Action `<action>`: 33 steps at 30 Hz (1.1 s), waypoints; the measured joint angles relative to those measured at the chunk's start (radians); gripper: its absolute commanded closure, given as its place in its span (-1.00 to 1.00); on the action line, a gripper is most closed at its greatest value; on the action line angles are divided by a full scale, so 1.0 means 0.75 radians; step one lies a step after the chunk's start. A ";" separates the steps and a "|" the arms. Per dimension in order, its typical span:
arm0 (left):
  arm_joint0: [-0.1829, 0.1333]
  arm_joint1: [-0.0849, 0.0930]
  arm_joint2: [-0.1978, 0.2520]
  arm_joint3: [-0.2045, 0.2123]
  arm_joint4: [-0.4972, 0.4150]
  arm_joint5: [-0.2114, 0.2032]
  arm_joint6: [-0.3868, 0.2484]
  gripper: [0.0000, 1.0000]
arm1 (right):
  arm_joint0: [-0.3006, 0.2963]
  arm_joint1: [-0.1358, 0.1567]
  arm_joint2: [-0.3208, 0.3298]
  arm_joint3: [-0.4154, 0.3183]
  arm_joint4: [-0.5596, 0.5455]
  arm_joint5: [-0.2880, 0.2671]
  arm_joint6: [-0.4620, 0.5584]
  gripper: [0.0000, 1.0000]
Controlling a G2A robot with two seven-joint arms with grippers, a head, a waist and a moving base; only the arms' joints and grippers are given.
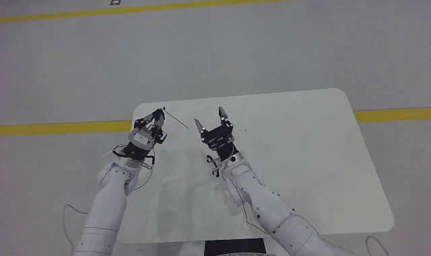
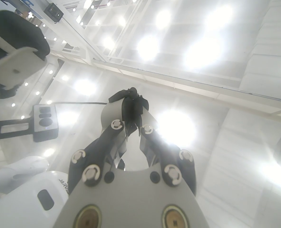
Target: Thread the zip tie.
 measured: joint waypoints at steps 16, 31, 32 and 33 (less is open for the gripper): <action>0.000 0.000 0.000 0.000 0.000 0.000 0.000 1.00 | -0.116 0.053 0.176 -0.243 0.153 -0.307 0.159 -1.00; 0.000 0.000 0.000 0.000 0.000 0.000 0.000 1.00 | -0.235 0.085 0.444 -0.436 0.742 -0.517 0.294 -1.00; 0.000 0.000 0.000 0.000 0.000 0.000 0.000 1.00 | -0.243 0.086 0.449 -0.446 0.777 -0.529 0.309 -1.00; 0.000 0.000 0.000 0.000 0.000 0.000 0.000 1.00 | -0.246 0.087 0.451 -0.450 0.805 -0.536 0.318 -1.00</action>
